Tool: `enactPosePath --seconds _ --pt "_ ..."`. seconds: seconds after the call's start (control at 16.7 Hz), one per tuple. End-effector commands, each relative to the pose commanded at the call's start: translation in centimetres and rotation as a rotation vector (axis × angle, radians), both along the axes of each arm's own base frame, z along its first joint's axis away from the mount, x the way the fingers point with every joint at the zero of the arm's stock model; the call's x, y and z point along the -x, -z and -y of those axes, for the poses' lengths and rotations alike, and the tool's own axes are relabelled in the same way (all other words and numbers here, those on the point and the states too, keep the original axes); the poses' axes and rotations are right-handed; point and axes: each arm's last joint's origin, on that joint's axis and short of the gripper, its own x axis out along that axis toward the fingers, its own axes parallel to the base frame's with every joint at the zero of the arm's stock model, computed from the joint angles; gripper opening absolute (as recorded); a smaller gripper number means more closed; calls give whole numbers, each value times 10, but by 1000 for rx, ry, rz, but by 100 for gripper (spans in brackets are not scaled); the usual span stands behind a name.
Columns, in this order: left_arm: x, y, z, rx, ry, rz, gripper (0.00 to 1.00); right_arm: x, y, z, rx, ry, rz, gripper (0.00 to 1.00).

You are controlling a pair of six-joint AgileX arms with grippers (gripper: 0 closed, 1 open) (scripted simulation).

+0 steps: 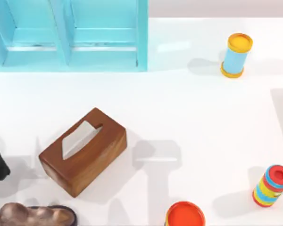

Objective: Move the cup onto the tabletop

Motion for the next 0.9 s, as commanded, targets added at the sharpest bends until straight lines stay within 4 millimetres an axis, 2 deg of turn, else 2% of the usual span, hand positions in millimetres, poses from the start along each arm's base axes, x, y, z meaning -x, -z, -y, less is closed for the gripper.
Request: enactPosePath --seconds 0.12,0.18,0.72,0.9 --pt "0 0 0 0 0 0 100 0 0 0 0 0 0 2" --pt "0 0 0 0 0 0 100 0 0 0 0 0 0 0" --pt "0 0 0 0 0 0 100 0 -1 -1 1 1 2 0" --pt "0 0 0 0 0 0 100 -8 -19 -17 4 -1 6 0"
